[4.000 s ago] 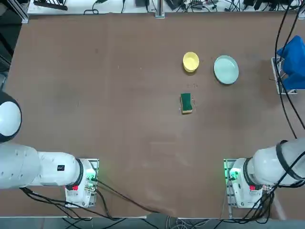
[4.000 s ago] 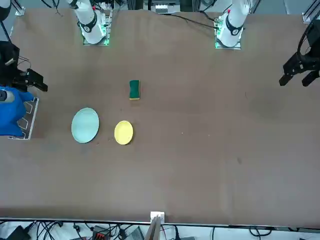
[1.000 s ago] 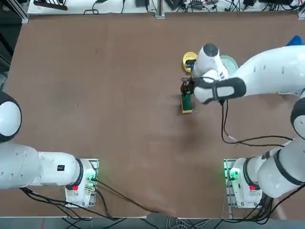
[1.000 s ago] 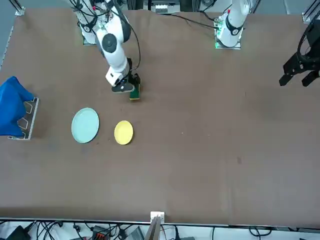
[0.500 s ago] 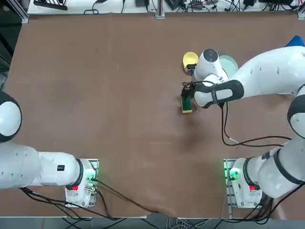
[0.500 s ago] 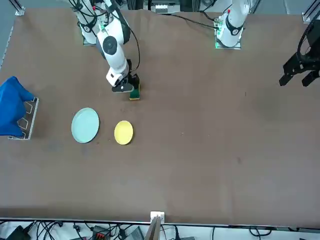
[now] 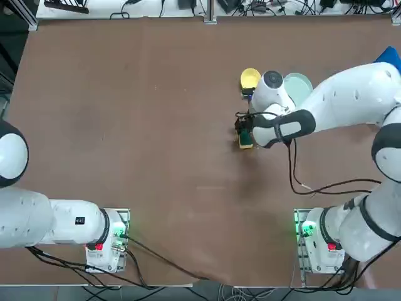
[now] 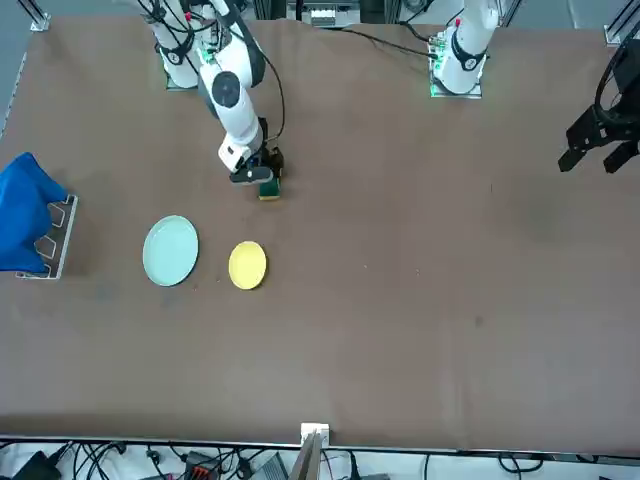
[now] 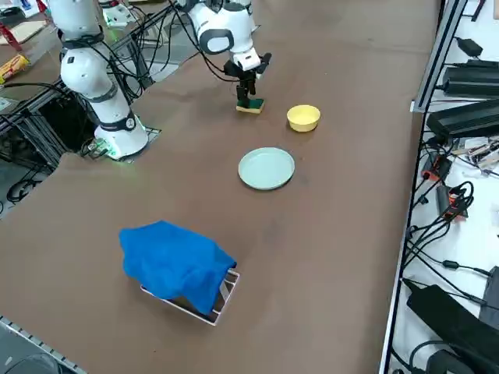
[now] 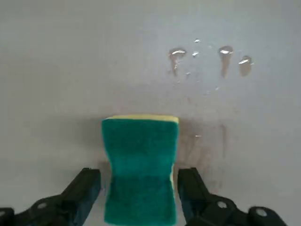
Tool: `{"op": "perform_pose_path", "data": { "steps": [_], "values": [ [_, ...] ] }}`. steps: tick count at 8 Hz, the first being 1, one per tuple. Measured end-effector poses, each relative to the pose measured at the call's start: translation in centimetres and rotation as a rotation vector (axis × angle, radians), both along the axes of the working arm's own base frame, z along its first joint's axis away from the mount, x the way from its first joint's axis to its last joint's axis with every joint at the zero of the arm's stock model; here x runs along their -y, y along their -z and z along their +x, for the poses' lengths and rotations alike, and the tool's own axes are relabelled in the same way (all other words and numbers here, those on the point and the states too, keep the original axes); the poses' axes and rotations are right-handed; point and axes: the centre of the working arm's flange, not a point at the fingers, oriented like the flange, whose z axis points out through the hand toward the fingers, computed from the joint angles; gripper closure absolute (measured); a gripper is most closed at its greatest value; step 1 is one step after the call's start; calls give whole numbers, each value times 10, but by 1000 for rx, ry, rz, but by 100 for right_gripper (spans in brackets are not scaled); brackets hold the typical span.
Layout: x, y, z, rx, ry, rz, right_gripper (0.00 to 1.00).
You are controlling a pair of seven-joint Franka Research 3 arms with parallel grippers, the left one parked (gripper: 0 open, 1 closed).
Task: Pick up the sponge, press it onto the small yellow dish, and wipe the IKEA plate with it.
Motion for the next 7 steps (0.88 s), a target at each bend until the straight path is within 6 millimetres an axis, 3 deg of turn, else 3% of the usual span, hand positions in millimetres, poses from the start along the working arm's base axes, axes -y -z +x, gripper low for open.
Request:
{"op": "perform_pose_path", "data": {
  "steps": [2,6,7],
  "values": [
    [-2,15,-3,-3,1,1,0],
    [-1,18,-4,-6,2,-1,3],
    [-1,18,-3,-6,2,-1,16]
  ]
}}
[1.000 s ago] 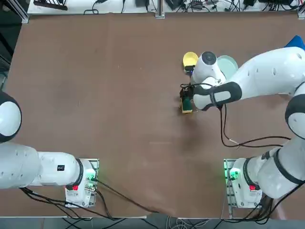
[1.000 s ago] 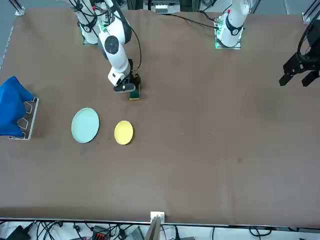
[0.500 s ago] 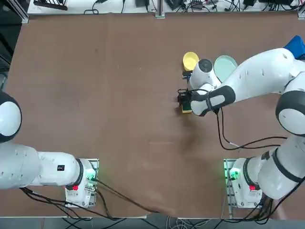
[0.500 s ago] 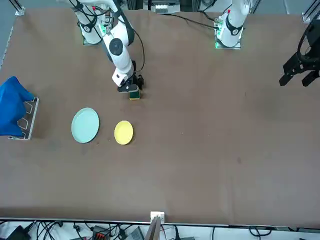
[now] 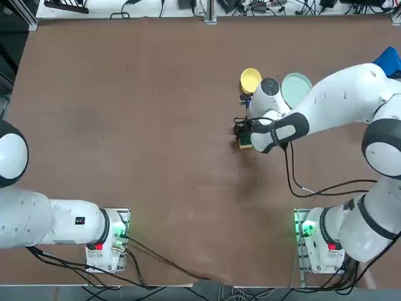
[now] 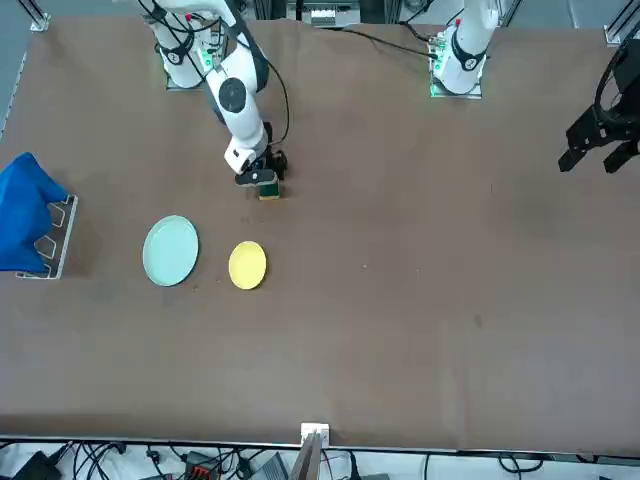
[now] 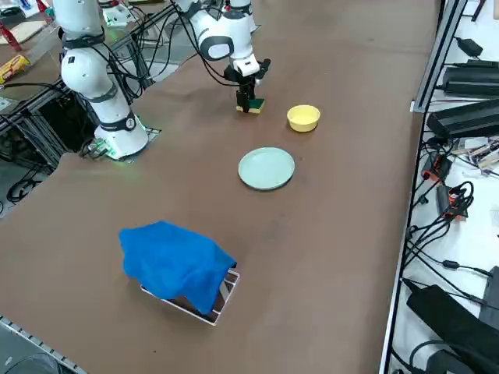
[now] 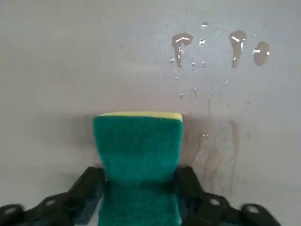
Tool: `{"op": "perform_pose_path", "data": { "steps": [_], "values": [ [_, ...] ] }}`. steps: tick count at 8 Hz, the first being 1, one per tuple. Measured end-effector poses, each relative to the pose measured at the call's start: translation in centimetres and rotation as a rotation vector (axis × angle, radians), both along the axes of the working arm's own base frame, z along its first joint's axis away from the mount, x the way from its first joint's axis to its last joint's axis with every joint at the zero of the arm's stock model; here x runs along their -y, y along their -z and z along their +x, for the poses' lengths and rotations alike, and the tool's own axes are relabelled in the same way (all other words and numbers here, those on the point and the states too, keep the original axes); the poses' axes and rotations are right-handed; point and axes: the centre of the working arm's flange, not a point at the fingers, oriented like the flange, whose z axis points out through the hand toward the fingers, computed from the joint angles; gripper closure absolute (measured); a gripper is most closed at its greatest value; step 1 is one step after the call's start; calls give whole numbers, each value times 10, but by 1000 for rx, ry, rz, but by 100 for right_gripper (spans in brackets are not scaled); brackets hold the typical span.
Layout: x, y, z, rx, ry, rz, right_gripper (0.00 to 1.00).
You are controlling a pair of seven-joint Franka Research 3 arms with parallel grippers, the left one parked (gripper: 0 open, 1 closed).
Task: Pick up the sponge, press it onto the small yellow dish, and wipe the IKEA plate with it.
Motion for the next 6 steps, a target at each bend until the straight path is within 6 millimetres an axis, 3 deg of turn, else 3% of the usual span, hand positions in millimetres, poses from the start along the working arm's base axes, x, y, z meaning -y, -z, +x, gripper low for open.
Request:
{"op": "perform_pose_path", "data": {
  "steps": [1,2,3,4,6],
  "values": [
    [0,0,0,0,0,0,37],
    [0,0,1,1,1,1,49],
    [-1,-1,1,3,1,2,56],
    [-1,-3,2,7,1,6,73],
    [-2,-9,7,20,5,13,82]
  ]
}}
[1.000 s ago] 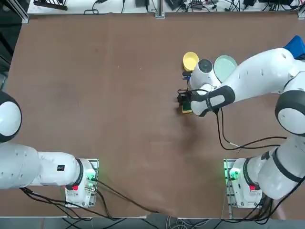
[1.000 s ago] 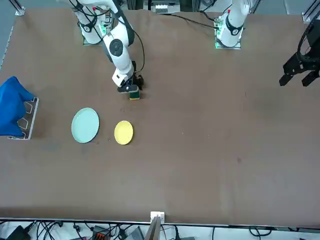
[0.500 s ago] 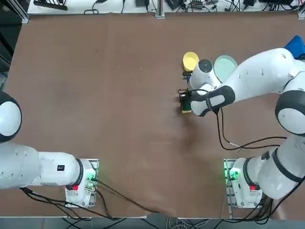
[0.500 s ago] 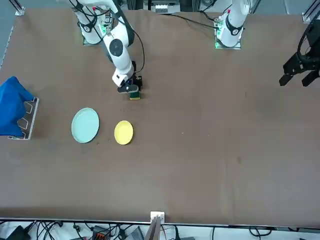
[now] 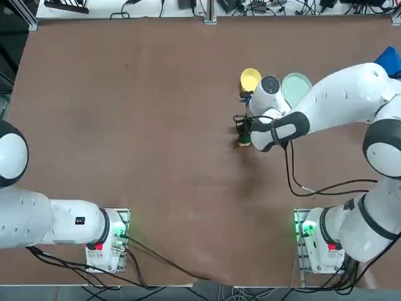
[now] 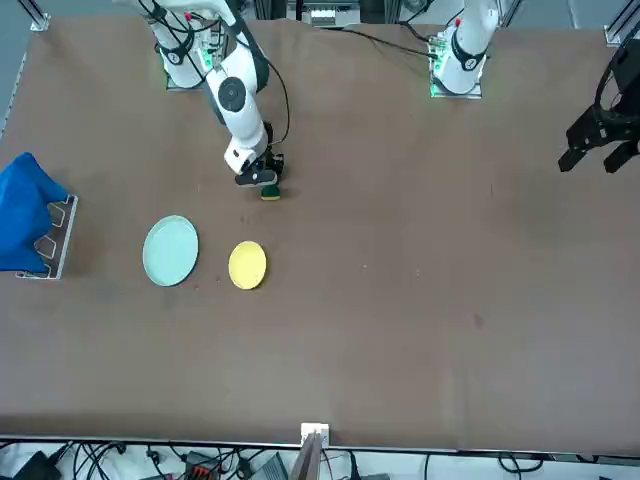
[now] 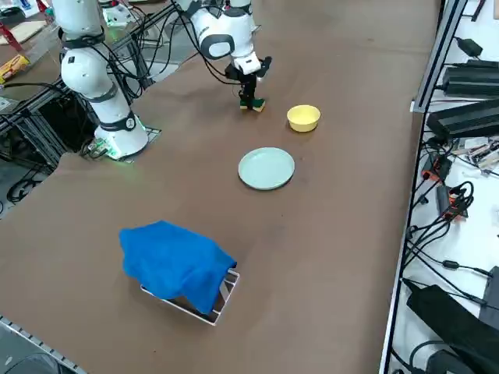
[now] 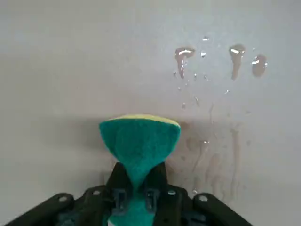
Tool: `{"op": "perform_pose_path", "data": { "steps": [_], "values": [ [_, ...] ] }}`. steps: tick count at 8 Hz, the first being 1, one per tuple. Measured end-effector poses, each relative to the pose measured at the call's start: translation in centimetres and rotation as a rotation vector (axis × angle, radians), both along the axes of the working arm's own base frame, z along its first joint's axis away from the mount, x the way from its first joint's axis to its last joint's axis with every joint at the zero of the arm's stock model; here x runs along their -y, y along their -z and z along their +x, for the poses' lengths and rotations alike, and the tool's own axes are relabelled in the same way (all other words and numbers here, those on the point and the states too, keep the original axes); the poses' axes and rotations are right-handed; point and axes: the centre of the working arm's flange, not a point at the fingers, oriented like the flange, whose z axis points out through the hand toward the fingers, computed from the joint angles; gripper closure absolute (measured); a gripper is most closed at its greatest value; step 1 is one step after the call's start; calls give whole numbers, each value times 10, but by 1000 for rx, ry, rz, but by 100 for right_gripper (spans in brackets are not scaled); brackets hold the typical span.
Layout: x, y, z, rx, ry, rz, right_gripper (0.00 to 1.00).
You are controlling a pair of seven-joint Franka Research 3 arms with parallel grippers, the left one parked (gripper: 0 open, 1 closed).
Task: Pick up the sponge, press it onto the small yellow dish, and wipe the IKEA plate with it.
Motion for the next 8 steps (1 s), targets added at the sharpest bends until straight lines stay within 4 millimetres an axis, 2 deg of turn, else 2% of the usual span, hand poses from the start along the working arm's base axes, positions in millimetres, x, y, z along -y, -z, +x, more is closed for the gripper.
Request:
{"op": "perform_pose_path", "data": {
  "steps": [2,4,6,8],
  "values": [
    [-1,-13,8,-11,6,-11,83],
    [-6,-42,23,-25,12,-22,83],
    [-5,-76,55,-32,43,-23,81],
    [9,-108,97,-49,72,-42,81]
  ]
}}
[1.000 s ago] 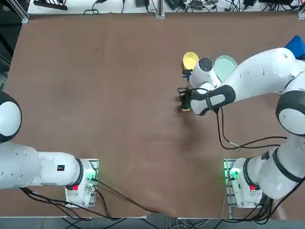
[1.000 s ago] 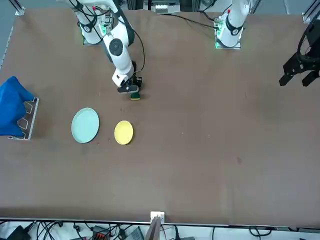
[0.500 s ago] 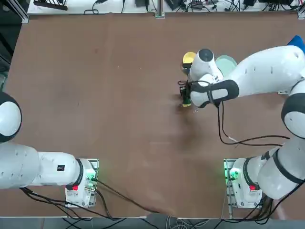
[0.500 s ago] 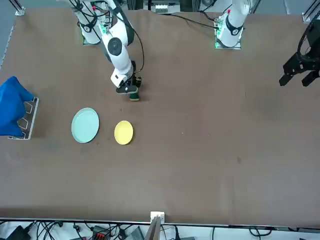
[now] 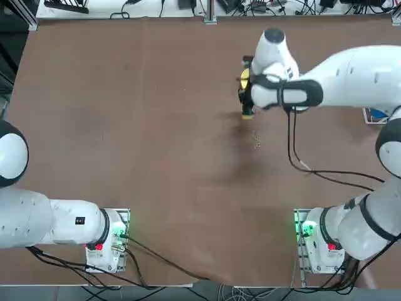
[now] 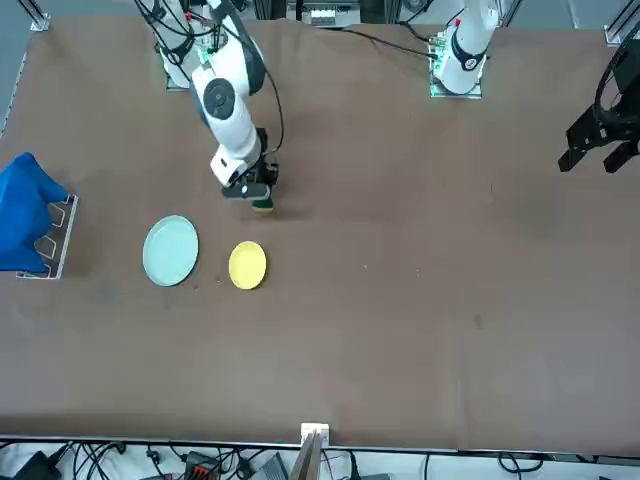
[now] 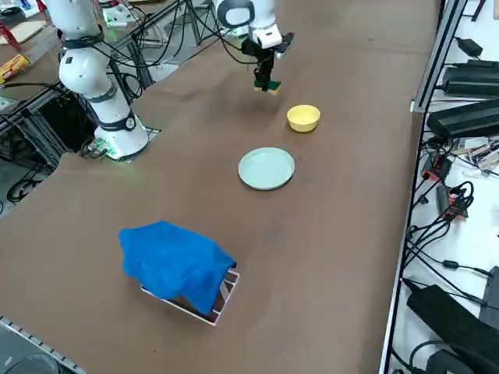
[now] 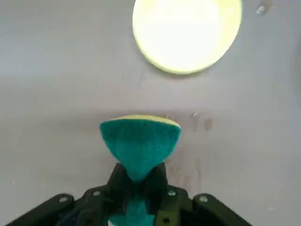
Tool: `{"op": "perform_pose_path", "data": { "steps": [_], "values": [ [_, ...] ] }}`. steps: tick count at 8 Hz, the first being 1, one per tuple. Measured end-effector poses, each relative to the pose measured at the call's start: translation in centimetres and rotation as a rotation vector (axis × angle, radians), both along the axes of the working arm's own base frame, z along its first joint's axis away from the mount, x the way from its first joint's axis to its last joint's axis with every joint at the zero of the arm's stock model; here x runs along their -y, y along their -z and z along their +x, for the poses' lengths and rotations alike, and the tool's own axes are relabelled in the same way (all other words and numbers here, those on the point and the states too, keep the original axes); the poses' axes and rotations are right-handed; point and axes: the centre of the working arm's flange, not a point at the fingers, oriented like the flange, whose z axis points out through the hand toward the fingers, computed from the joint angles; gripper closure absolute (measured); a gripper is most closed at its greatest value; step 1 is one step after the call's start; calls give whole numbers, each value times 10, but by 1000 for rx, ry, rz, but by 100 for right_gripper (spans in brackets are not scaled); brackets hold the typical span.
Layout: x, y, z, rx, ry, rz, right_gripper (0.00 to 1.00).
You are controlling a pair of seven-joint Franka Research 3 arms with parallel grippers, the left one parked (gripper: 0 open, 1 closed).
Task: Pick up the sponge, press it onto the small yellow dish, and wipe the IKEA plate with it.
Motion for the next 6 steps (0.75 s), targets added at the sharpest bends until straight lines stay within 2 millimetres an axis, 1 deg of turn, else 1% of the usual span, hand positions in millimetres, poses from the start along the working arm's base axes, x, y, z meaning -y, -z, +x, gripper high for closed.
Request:
{"op": "perform_pose_path", "data": {
  "steps": [1,2,3,4,5,6],
  "values": [
    [11,-14,23,-8,-2,-6,81],
    [21,-25,43,-21,-7,-8,81],
    [27,-32,61,-34,-15,-11,81],
    [27,-35,77,-47,-24,-11,81],
    [24,-32,89,-57,-27,-11,81],
    [21,-25,101,-64,-34,-9,81]
  ]
}}
